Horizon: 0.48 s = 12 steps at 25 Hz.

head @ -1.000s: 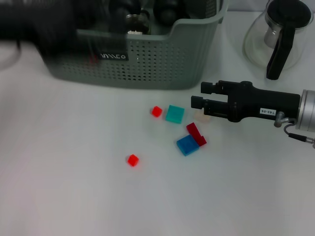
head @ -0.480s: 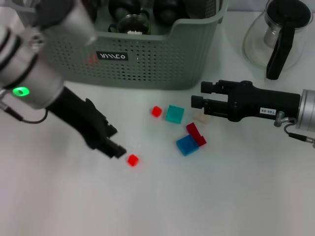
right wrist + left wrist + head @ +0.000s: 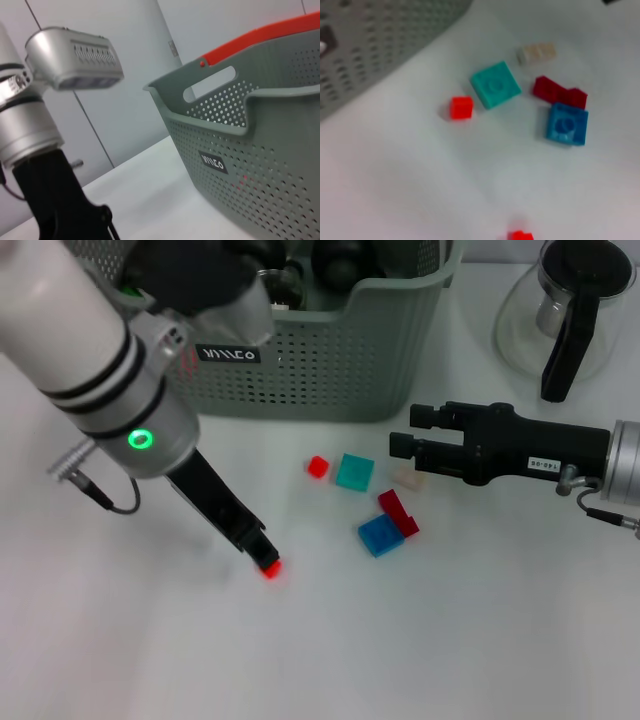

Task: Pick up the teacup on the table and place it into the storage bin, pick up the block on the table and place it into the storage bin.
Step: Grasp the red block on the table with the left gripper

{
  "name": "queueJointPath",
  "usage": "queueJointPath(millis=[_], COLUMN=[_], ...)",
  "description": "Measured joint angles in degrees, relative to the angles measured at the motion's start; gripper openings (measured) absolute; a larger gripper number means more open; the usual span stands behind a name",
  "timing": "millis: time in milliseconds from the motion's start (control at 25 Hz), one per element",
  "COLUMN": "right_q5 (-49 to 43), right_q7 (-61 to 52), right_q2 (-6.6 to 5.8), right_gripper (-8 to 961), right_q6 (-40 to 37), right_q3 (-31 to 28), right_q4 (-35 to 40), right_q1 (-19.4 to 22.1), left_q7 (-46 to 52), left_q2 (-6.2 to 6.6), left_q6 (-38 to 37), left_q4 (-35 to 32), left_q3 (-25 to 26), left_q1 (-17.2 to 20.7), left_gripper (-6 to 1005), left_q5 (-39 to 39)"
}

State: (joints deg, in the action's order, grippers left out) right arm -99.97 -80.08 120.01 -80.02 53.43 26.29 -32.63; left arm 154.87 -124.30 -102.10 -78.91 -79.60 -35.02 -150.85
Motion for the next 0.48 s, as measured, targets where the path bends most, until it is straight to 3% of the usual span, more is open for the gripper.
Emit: queueJointPath(millis=[240, 480], right_q5=[-0.16, -0.30], right_q7=[0.05, 0.42], right_q2=[-0.03, -0.04], right_gripper=[641, 641], right_q6=[0.09, 0.16], right_q3=[0.00, 0.00], right_q4=[-0.04, -0.18], right_q1=[-0.32, -0.40], left_q7=[4.07, 6.31], left_q2=[-0.04, -0.16], left_q6=[1.02, 3.47], left_q4=[0.55, 3.32], left_q3=[-5.51, -7.52], left_q1=[-1.06, -2.97], left_gripper=[563, 558], left_q5=[-0.73, -1.94])
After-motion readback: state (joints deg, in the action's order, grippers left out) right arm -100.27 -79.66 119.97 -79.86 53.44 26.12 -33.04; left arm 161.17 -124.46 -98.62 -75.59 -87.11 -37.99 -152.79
